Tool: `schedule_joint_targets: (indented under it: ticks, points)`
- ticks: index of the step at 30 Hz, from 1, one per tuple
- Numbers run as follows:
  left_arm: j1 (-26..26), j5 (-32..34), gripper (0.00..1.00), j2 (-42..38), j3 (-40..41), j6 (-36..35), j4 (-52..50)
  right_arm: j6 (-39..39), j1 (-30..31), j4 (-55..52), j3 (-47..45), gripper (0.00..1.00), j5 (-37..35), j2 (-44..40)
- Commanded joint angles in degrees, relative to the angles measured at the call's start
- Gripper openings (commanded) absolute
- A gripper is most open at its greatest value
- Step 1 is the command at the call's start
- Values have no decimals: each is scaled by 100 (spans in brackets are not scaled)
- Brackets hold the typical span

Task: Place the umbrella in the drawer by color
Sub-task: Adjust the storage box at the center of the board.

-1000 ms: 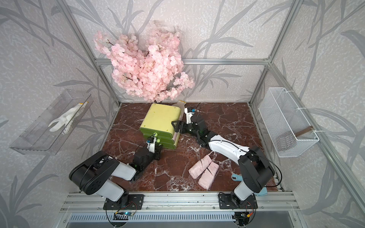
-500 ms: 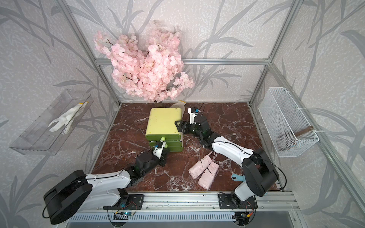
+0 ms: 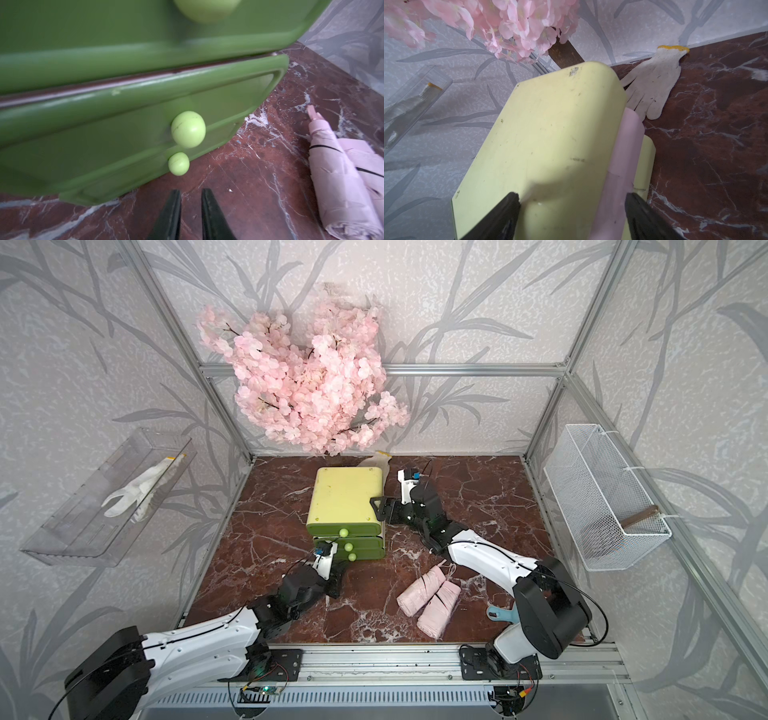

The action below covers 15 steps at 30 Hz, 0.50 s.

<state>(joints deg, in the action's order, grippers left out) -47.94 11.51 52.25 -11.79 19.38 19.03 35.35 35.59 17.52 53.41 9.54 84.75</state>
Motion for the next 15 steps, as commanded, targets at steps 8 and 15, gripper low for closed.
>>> schedule_joint_targets:
  ticks: [8, 15]
  points:
    - [330, 731, 49, -2461, -870, 698, -2874, -529, 380, -855, -1174, 81, -929, -1783]
    - [2454, -1957, 68, -994, -2368, 755, -2813, -525, 2109, -1159, -1597, 76, -2243, -2189]
